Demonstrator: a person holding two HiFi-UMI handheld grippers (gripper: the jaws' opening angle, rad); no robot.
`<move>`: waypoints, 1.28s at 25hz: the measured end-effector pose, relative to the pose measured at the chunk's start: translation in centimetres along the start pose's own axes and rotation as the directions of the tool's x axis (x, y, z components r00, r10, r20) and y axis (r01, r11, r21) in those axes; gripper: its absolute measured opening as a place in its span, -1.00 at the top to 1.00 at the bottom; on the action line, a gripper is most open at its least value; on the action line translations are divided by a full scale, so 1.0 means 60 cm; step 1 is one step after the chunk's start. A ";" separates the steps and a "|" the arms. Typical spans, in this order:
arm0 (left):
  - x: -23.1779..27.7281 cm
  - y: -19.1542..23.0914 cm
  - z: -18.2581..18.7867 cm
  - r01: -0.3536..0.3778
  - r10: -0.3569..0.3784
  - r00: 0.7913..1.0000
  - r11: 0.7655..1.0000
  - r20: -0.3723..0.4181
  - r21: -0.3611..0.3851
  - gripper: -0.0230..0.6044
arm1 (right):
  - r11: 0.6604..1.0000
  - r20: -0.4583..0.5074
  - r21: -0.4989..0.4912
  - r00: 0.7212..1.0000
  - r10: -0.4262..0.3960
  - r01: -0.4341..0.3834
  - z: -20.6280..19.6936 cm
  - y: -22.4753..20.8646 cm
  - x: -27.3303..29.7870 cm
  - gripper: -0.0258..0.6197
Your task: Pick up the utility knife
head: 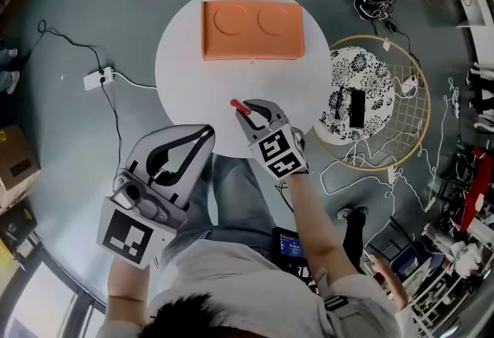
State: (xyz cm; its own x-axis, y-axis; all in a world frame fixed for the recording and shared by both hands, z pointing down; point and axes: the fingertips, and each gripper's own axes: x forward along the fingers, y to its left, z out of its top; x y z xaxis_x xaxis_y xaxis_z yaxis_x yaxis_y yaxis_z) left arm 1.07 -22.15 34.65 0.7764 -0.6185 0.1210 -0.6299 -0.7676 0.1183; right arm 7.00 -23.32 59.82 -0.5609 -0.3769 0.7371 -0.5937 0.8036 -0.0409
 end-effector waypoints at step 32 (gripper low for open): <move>-0.030 0.003 -0.021 -0.031 0.032 0.999 0.999 -0.035 0.023 0.89 | 0.998 -0.165 0.034 0.985 -0.045 0.051 -0.049 -0.008 0.036 0.75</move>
State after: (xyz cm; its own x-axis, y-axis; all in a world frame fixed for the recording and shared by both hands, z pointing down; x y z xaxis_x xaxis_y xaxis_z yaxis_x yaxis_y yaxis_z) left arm -0.47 -20.94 35.67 0.7548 -0.6364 0.1591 -0.6532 -0.7516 0.0920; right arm 7.78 -23.15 63.40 -0.4305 -0.3313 0.8396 -0.6413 0.7668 -0.0263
